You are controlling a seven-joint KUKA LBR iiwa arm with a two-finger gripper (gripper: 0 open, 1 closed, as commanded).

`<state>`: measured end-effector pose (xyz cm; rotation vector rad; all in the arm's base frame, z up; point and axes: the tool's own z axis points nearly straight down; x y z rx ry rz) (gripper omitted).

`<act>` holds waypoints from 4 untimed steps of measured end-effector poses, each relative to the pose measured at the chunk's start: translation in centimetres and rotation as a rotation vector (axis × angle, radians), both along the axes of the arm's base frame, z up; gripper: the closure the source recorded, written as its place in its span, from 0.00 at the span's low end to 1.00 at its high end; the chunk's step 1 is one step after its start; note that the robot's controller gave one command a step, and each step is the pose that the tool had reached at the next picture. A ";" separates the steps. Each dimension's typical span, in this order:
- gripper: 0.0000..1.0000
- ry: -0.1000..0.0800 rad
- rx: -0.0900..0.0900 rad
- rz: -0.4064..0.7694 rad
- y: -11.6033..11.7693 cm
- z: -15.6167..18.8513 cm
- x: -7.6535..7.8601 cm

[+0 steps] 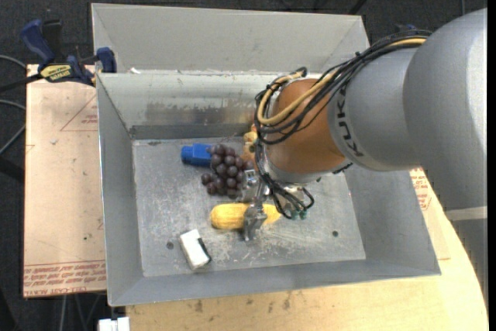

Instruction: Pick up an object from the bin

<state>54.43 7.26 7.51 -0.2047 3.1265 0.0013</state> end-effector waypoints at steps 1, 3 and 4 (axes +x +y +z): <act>1.00 0.000 0.000 0.000 0.0 0.0 0.0; 1.00 0.000 0.000 0.000 0.0 0.0 0.0; 1.00 0.003 0.000 0.000 0.0 0.4 -0.1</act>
Offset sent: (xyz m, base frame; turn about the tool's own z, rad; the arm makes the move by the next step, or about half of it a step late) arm 0.0001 0.0001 0.0607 0.0000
